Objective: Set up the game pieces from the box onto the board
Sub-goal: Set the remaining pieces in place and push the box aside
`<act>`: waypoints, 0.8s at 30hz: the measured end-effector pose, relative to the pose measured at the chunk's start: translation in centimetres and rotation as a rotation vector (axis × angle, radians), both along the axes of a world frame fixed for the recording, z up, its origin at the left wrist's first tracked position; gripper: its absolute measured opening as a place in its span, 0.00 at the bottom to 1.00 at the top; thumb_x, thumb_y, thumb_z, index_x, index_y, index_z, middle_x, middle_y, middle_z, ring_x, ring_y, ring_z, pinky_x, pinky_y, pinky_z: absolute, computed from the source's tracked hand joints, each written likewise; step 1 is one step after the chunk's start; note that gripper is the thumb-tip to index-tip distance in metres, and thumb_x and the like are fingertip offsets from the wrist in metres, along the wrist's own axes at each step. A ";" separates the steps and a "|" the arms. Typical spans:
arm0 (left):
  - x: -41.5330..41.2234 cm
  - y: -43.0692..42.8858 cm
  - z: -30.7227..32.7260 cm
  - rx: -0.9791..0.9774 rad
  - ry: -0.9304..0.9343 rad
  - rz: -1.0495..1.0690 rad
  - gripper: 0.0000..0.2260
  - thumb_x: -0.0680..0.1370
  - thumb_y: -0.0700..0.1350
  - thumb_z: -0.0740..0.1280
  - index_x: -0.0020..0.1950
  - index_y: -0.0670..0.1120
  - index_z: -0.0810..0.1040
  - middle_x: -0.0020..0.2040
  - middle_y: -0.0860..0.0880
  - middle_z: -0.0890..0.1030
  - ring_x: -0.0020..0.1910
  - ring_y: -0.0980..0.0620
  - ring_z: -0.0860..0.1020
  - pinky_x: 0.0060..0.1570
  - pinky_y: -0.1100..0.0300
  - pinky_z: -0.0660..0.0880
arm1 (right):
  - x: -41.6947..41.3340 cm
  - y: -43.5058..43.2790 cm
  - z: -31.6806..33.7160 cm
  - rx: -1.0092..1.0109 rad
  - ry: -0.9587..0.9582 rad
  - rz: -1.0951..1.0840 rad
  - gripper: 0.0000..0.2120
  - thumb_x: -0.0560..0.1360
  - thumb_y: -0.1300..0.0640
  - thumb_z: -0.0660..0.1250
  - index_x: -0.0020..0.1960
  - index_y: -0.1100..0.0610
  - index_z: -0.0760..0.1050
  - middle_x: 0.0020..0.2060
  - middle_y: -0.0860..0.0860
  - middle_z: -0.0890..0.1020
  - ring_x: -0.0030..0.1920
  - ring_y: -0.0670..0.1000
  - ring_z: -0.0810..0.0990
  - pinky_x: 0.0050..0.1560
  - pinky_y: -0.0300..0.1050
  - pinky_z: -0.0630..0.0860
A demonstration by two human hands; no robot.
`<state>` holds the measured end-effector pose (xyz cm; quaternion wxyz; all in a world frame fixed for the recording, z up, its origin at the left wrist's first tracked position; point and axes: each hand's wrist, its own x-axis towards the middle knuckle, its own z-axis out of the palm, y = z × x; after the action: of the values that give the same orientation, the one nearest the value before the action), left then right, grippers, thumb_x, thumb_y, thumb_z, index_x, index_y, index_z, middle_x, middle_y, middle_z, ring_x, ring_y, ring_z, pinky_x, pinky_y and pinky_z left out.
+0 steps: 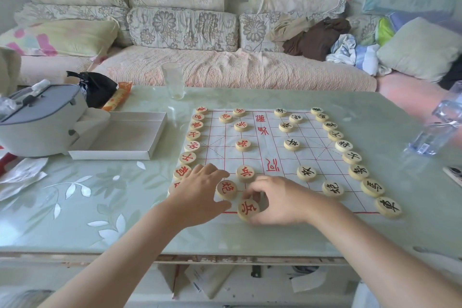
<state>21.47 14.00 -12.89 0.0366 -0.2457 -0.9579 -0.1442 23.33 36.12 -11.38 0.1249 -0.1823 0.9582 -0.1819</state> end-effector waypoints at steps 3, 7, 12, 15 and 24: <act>-0.6 -0.2 0.0 -0.017 0.023 0.027 0.28 0.72 0.63 0.66 0.70 0.56 0.67 0.64 0.56 0.70 0.65 0.52 0.65 0.65 0.57 0.63 | -0.4 0.3 0.2 -0.004 -0.043 -0.019 0.29 0.63 0.35 0.73 0.61 0.40 0.75 0.51 0.38 0.76 0.53 0.41 0.76 0.56 0.41 0.74; -1.1 -0.1 0.2 -0.013 0.003 0.030 0.27 0.72 0.65 0.65 0.68 0.57 0.70 0.60 0.58 0.74 0.62 0.54 0.67 0.63 0.58 0.63 | -2.0 1.4 0.9 -0.226 0.030 -0.198 0.17 0.70 0.37 0.71 0.56 0.41 0.78 0.47 0.40 0.80 0.46 0.39 0.77 0.50 0.39 0.74; -1.9 0.2 0.2 -0.051 -0.002 0.002 0.24 0.72 0.68 0.63 0.63 0.57 0.73 0.58 0.59 0.76 0.59 0.55 0.69 0.60 0.61 0.61 | -4.9 1.8 -0.6 -0.268 0.122 -0.269 0.18 0.72 0.46 0.73 0.61 0.41 0.75 0.51 0.39 0.77 0.40 0.36 0.73 0.47 0.35 0.68; -2.3 0.0 0.2 -0.055 -0.019 -0.014 0.23 0.73 0.66 0.63 0.64 0.58 0.73 0.59 0.58 0.75 0.59 0.55 0.69 0.57 0.62 0.60 | -5.6 1.0 -1.4 -0.243 0.112 -0.229 0.25 0.71 0.45 0.74 0.67 0.42 0.73 0.57 0.38 0.75 0.41 0.33 0.71 0.46 0.31 0.65; -2.9 -0.2 0.0 -0.048 -0.035 -0.032 0.24 0.72 0.65 0.66 0.66 0.59 0.72 0.59 0.59 0.74 0.60 0.55 0.67 0.53 0.63 0.57 | -6.5 -0.2 -1.9 -0.073 0.207 -0.184 0.31 0.68 0.36 0.73 0.68 0.41 0.72 0.56 0.39 0.75 0.58 0.44 0.74 0.58 0.43 0.72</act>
<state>18.61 13.76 -12.87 0.0117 -0.2593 -0.9575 -0.1257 16.88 35.96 -13.30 0.0013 -0.1159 0.9713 -0.2077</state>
